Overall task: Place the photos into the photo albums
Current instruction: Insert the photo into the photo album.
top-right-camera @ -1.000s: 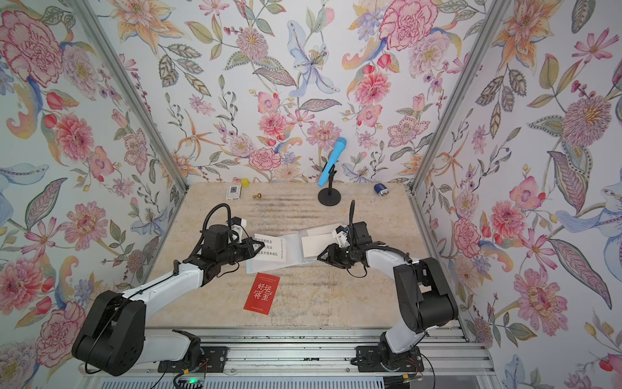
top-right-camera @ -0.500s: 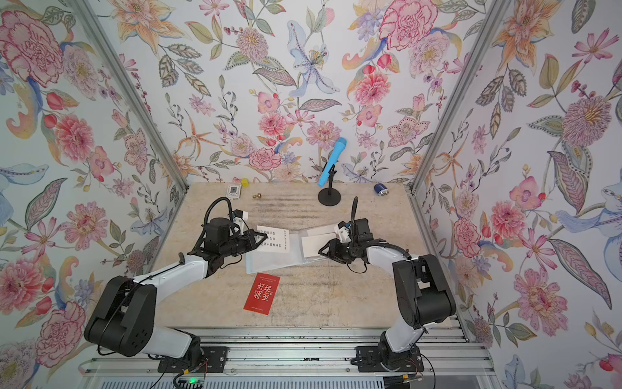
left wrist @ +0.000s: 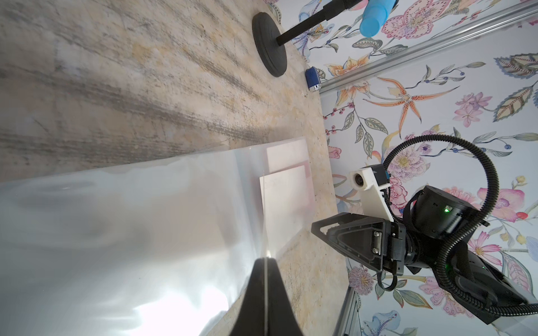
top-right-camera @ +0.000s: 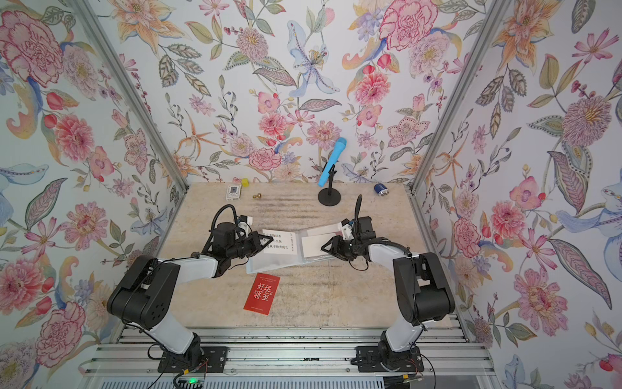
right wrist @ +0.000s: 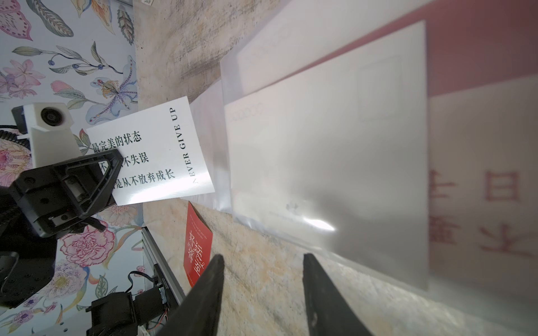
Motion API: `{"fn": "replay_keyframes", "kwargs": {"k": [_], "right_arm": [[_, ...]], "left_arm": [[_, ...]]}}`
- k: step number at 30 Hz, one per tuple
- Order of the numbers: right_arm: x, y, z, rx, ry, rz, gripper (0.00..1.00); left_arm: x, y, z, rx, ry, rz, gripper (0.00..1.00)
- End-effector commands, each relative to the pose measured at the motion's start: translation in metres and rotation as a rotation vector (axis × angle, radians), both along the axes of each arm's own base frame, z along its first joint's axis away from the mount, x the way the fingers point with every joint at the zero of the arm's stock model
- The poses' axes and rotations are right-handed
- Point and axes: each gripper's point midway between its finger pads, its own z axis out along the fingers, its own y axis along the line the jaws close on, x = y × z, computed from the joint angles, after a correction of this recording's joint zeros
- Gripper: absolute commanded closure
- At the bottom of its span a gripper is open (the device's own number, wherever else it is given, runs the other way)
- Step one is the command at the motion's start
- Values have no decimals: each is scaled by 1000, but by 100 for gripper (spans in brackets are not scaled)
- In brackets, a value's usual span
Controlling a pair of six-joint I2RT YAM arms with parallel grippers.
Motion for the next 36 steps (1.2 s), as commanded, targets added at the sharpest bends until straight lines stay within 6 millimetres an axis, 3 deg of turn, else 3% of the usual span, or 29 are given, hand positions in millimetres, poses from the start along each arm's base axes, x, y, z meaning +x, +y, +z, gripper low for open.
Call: {"fn": "replay_keyframes", "kwargs": {"k": [1, 25, 36], "right_arm": [[7, -2, 4, 0, -15, -16, 53], [15, -10, 0, -2, -15, -30, 53], [16, -13, -3, -9, -14, -34, 53]], "left_arm": [[6, -2, 11, -45, -40, 3, 100], [16, -3, -23, -62, 30, 29, 100], [18, -7, -25, -147, 48, 36, 100]]}}
